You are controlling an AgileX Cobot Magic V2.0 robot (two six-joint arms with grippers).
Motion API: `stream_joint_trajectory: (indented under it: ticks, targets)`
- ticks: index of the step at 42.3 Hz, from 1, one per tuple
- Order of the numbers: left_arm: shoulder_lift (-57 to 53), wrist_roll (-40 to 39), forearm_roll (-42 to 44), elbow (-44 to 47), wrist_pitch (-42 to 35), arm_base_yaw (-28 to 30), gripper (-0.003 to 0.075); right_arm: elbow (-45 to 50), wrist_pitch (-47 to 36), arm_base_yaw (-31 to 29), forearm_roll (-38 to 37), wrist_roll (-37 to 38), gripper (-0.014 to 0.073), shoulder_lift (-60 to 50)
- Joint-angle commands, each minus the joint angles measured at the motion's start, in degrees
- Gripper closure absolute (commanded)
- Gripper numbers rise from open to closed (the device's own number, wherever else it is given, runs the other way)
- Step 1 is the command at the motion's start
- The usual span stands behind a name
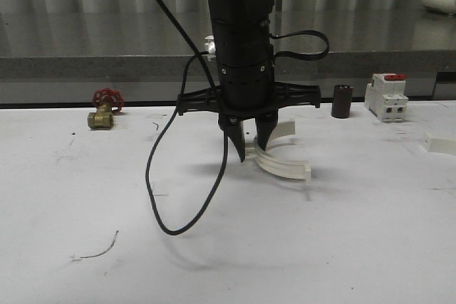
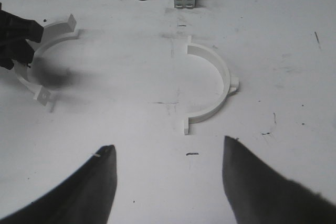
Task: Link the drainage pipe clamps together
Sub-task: 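Carry the clamp half toward the table center and lower it, then open the left gripper and lift it away from the clamp half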
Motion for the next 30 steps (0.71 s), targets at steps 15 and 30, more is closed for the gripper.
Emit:
stream_joint_trajectory:
  ticks: [15,30]
  targets:
    - [-2.4,-3.5,-0.8,-1.8,0.0,-0.5,0.0636,-2.0,-3.4,-0.3,0.3,-0.4,0.0122,0.3]
    - [-2.0,-3.5,-1.1,-1.8,0.2,-0.6,0.0462,-2.0,-3.4,-0.3,0.3,-0.4,0.0122,0.3]
